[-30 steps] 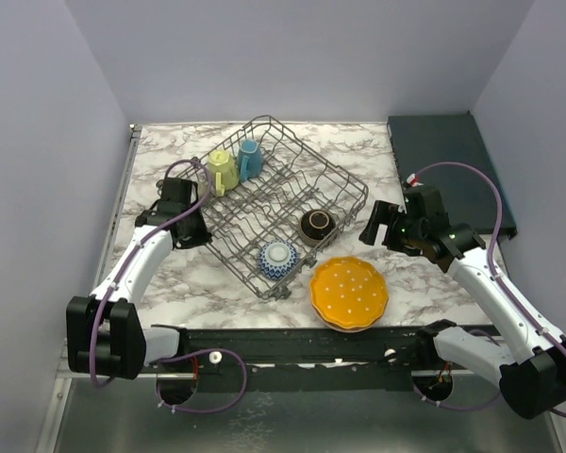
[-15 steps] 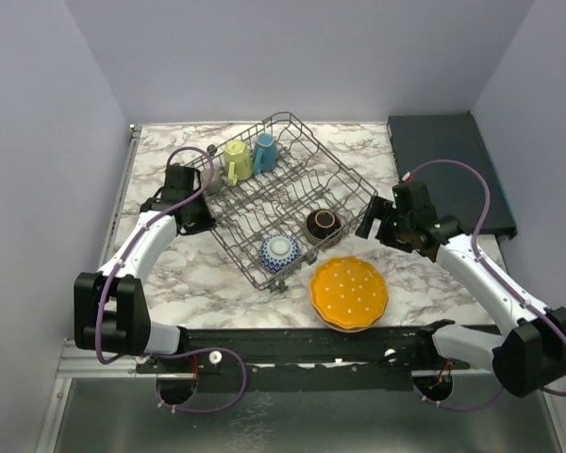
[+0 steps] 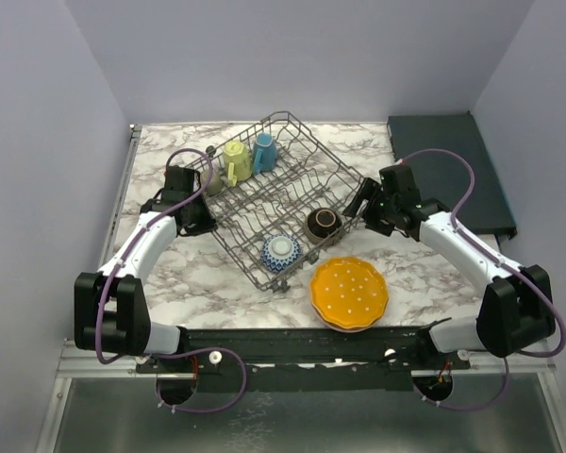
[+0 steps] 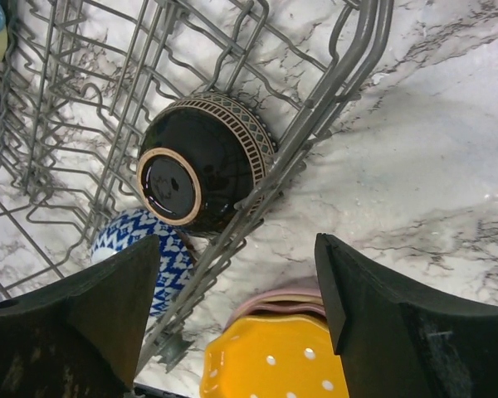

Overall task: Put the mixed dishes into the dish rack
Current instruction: Move the dish rack to the center of the board.

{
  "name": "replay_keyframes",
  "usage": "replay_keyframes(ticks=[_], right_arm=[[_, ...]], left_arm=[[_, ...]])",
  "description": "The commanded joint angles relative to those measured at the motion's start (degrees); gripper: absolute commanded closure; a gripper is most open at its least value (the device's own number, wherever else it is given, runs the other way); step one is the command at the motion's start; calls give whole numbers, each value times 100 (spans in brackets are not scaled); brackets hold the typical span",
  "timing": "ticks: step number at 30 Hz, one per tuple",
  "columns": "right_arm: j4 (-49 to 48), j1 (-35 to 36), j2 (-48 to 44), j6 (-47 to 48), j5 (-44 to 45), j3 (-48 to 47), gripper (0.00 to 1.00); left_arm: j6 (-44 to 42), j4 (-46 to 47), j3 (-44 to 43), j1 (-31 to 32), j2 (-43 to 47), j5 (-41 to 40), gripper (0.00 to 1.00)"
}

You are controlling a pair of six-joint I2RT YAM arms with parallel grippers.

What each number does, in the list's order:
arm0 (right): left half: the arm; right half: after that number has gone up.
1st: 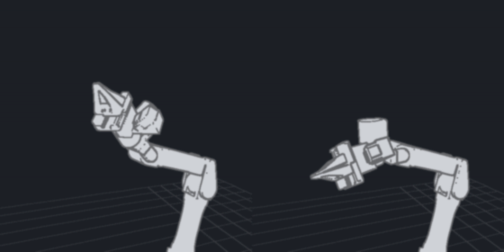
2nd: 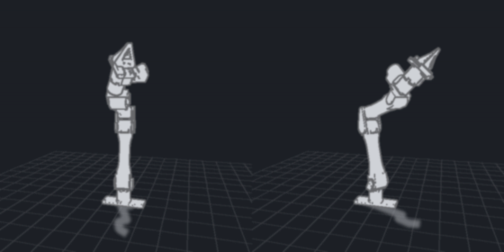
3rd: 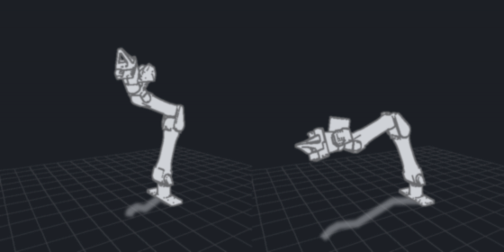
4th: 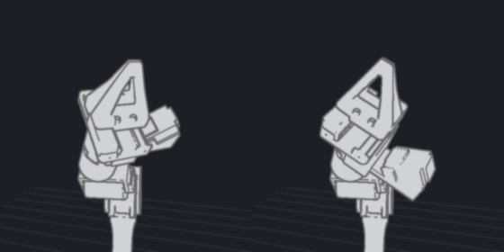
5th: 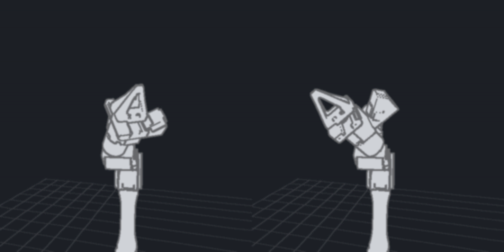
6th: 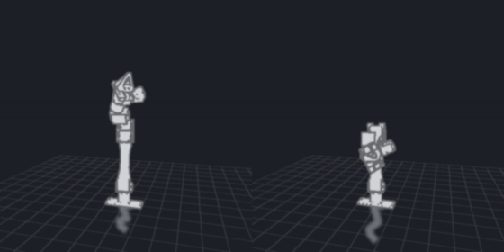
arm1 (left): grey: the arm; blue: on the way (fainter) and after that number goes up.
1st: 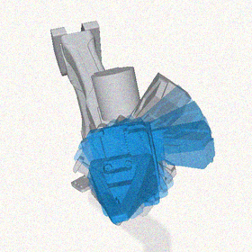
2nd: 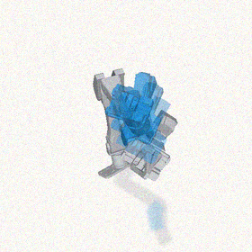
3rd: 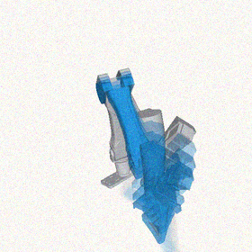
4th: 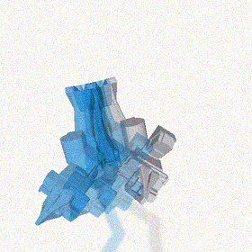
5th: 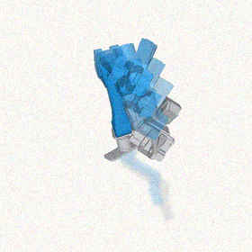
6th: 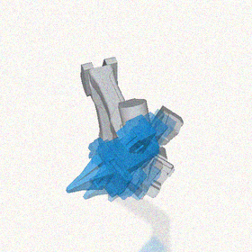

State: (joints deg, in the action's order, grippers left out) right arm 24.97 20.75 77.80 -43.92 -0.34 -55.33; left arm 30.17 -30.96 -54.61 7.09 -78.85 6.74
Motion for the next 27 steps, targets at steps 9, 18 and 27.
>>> replay_keyframes(ticks=[9, 18, 27], right_arm=[[-510, 25, 705, -367, -395, -403, 40], [-582, 23, 996, -372, -432, -517, 56], [-720, 25, 1348, -318, -449, -756, 89]], left_arm=[[103, 899, 21, 135, 8, 895, 100], [72, 905, -122, 136, -141, 879, 100], [-31, 925, -497, 128, -520, 719, 100]])
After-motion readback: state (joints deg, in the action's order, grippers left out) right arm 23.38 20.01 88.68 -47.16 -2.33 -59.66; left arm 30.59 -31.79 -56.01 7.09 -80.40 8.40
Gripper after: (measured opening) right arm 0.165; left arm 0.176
